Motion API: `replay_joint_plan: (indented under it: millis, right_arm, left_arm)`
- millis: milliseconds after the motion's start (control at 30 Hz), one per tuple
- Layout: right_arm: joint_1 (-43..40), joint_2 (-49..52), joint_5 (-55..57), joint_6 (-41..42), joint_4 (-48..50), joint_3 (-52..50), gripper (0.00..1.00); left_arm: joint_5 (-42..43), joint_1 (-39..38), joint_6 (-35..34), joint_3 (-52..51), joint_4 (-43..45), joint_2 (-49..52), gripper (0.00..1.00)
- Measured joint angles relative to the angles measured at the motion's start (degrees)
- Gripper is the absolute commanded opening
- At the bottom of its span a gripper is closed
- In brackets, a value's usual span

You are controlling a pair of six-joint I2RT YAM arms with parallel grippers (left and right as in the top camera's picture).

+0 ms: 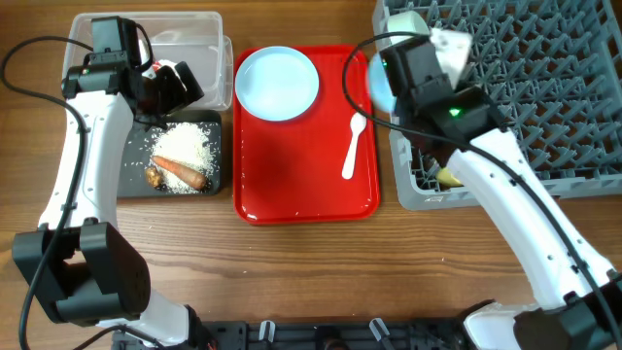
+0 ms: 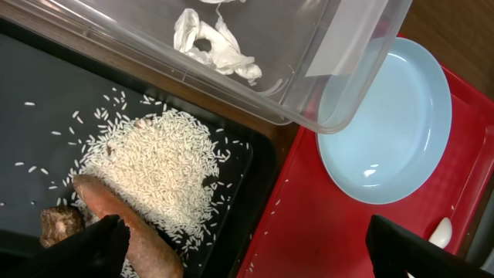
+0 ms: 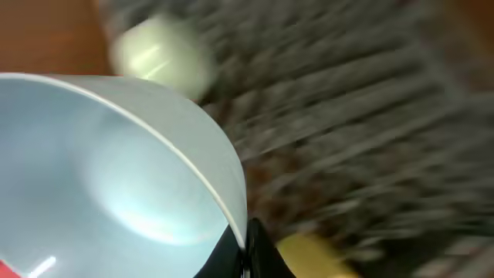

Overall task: Sort waste into correct bins and load items into the dishwasher rack
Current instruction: 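Grasp the light blue bowl with right gripper and place it in the rack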

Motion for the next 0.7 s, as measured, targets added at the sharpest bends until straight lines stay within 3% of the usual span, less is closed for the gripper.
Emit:
replay_joint_plan:
  millis: [133, 233, 367, 467, 700]
  right_arm:
    - [-0.6, 2.7, 19.9, -8.2, 2.7, 0.0, 0.04]
    - [-2.3, 7.9, 25.4, -17.6, 8.8, 0.0, 0.04]
    - [-2.9, 16.0, 29.2, -33.1, 18.0, -0.2, 0.04]
    - [-3.0, 19.2, 30.2, -39.3, 21.2, -0.2, 0.04]
    - [-5.4, 21.9, 30.3, -42.9, 24.4, -0.2, 0.04]
  left_arm:
    - [0.0, 0.0, 0.0, 0.0, 0.0, 0.0, 1.0]
    - [0.0, 0.0, 0.0, 0.0, 0.0, 0.0, 1.0]
    - [0.0, 0.0, 0.0, 0.0, 0.0, 0.0, 1.0]
    - [0.0, 0.0, 0.0, 0.0, 0.0, 0.0, 1.0]
    - [0.0, 0.0, 0.0, 0.0, 0.0, 0.0, 1.0]
